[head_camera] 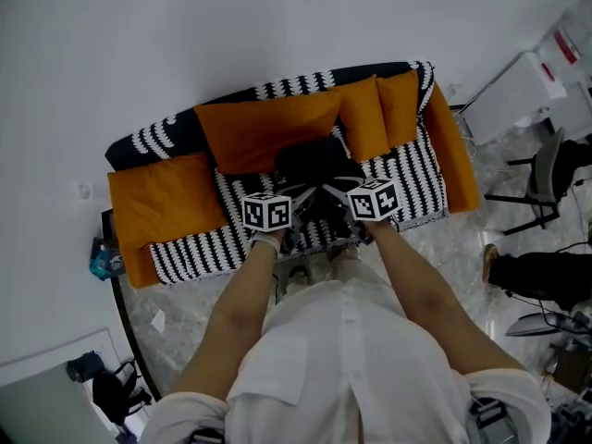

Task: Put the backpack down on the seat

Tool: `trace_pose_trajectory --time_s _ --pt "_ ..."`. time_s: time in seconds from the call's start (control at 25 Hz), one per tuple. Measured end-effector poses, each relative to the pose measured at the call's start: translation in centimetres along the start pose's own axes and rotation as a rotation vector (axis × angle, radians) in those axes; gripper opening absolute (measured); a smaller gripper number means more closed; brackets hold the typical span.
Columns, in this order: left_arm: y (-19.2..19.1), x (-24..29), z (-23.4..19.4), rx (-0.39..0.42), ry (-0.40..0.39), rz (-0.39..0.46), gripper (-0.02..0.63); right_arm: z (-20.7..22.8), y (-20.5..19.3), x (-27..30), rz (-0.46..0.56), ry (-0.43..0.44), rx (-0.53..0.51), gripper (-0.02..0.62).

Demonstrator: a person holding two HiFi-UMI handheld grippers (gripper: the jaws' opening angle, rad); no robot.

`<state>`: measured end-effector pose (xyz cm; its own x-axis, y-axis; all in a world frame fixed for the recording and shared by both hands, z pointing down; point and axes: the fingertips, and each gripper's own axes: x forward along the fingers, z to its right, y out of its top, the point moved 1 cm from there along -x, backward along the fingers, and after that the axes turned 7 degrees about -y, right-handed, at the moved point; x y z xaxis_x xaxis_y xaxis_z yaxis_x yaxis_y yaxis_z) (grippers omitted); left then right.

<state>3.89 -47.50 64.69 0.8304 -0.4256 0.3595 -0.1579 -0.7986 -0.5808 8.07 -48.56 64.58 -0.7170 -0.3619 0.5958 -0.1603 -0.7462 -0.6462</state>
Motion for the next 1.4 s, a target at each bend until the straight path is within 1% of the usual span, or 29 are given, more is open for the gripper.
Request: trace_pose_trajectory --time_s 0.08,0.12,0.24,0.32,0.48,0.56,0.68,0.84,1.04,1.12,1.24,1.32,1.4 --pt "-0.3 -0.2 -0.2 0.016 0.020 -0.012 0.050 0.2 -0.2 0.0 -0.011 -0.037 -0.020 0.082" --pt "-0.5 -0.3 -0.3 0.025 0.032 -0.019 0.056 0.5 -0.4 -0.1 -0.017 -0.062 -0.035 0.096" --pt "-0.8 -0.4 -0.3 0.056 0.052 -0.039 0.097 1.1 -0.6 -0.5 -0.034 -0.124 -0.086 0.132" --pt "-1.0 -0.4 -0.1 0.081 0.062 -0.057 0.112 1.1 -0.7 -0.7 -0.039 -0.149 -0.105 0.140" --pt "-1.6 -0.9 -0.8 0.157 0.153 -0.113 0.133 1.7 -0.6 -1.3 -0.026 -0.225 -0.138 0.155" --pt "-1.3 -1.3 -1.1 0.179 0.185 -0.106 0.150 1.7 0.1 -1.7 0.000 -0.247 -0.148 0.155" --pt "-0.3 -2.1 -0.7 0.202 0.194 -0.057 0.150 1.2 1.4 -2.5 0.049 -0.249 -0.162 0.153" --pt "1.2 -3.1 0.3 0.225 0.174 0.016 0.150 0.4 2.7 -3.6 0.105 -0.257 -0.188 0.152" --pt "3.4 -4.6 1.8 0.241 0.146 0.114 0.146 -0.6 3.8 -4.9 0.167 -0.253 -0.183 0.152" --pt "4.3 -5.3 2.8 0.260 0.125 0.153 0.135 -1.1 4.3 -5.5 0.195 -0.247 -0.185 0.152" --pt "5.5 -6.7 4.5 0.302 0.103 0.213 0.099 -2.1 5.3 -6.8 0.246 -0.238 -0.209 0.149" --pt "6.2 -7.8 5.5 0.322 0.096 0.258 0.075 -2.9 6.0 -7.8 0.288 -0.234 -0.225 0.128" --pt "6.7 -8.8 6.8 0.342 0.087 0.295 0.071 -3.9 6.7 -9.0 0.339 -0.232 -0.251 0.068"
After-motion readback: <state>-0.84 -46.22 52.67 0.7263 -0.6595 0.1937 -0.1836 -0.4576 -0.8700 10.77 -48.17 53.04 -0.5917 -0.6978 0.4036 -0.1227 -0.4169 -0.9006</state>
